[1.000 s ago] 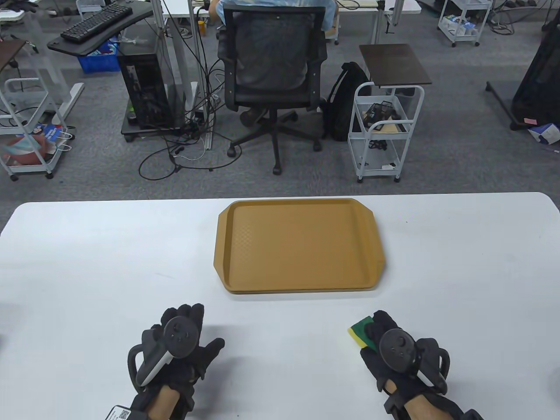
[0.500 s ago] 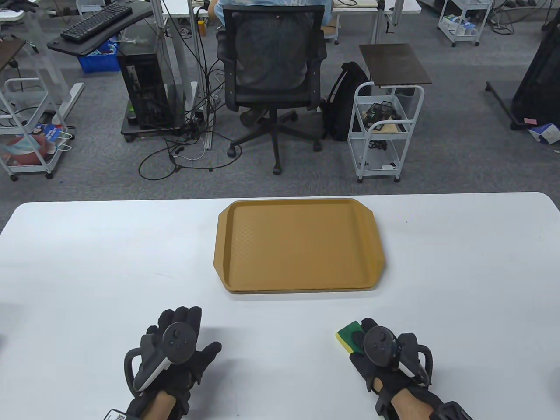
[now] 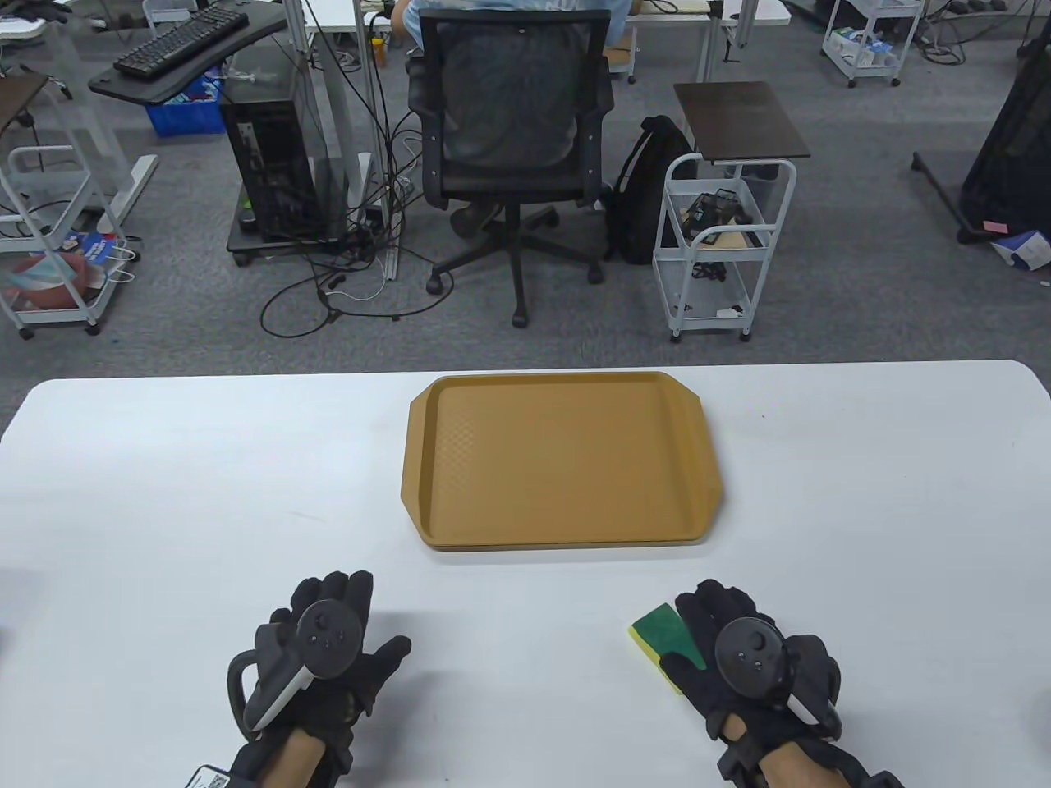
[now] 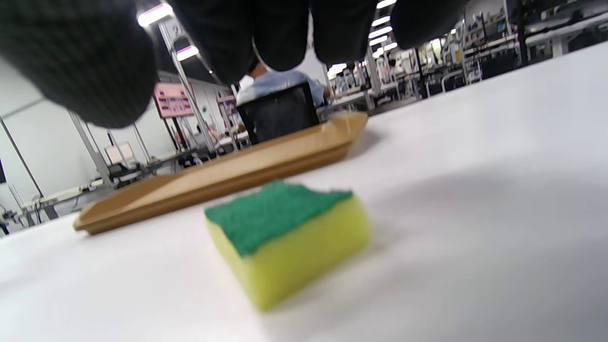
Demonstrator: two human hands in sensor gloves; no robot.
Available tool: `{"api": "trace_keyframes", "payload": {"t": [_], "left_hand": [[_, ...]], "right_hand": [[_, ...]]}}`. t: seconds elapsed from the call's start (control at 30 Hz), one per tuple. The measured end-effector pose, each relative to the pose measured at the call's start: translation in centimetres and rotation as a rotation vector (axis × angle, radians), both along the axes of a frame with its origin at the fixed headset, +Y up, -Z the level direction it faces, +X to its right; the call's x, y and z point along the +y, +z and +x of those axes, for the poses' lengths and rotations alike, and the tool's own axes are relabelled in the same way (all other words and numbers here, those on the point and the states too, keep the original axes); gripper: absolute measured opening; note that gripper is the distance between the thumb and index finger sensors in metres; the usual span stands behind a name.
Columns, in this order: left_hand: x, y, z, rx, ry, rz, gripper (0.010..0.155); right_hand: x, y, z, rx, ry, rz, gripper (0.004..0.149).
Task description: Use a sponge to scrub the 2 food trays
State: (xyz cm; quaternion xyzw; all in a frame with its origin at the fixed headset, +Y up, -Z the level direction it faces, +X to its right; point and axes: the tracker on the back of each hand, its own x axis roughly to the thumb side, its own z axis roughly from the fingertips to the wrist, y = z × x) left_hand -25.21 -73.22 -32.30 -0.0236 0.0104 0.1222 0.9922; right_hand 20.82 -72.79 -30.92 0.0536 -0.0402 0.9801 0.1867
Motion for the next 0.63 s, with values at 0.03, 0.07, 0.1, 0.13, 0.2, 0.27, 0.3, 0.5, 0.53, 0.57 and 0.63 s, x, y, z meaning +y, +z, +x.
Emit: {"api": "trace_keyframes", "payload": {"t": [0.03, 0.07, 0.1, 0.13, 0.2, 0.27, 0.3, 0.5, 0.53, 0.57, 0.63], "left_hand": [[0.0, 0.0, 0.0, 0.000, 0.000, -0.001, 0.091], [0.0, -0.1, 0.0, 0.002, -0.001, -0.003, 0.091], [0.0, -0.1, -0.1, 0.003, -0.003, -0.003, 0.091], [0.0, -0.1, -0.1, 0.004, -0.006, -0.003, 0.090], [0.1, -0.1, -0.2, 0.008, -0.007, -0.004, 0.091], [0.1, -0.2, -0.2, 0.010, -0.004, -0.003, 0.091], [0.2, -0.2, -0.2, 0.010, -0.004, -0.002, 0.091], [0.1, -0.2, -0.3, 0.006, 0.003, -0.004, 0.091], [0.2, -0.2, -0.2, 0.005, -0.007, 0.000, 0.090], [0.2, -0.2, -0.2, 0.001, -0.019, 0.006, 0.090], [0.2, -0.2, -0.2, 0.000, -0.023, 0.009, 0.090]], "right_hand": [[0.4, 0.3, 0.2, -0.004, -0.008, 0.017, 0.077], [0.8, 0.6, 0.4, -0.008, -0.017, 0.039, 0.078], [1.2, 0.9, 0.7, -0.014, -0.015, 0.064, 0.079], [1.6, 1.2, 0.9, -0.019, -0.014, 0.083, 0.080], [2.4, 1.7, 1.2, -0.022, -0.013, 0.106, 0.081], [3.2, 2.2, 1.3, -0.026, -0.013, 0.125, 0.081], [3.5, 2.3, 1.3, -0.028, -0.012, 0.136, 0.081], [3.8, 2.6, 0.8, -0.014, 0.008, 0.156, 0.081], [3.7, 2.6, 0.8, -0.012, 0.011, 0.155, 0.080], [3.7, 2.5, 0.7, -0.011, 0.015, 0.154, 0.081], [3.7, 2.5, 0.7, -0.010, 0.012, 0.151, 0.080]]}}
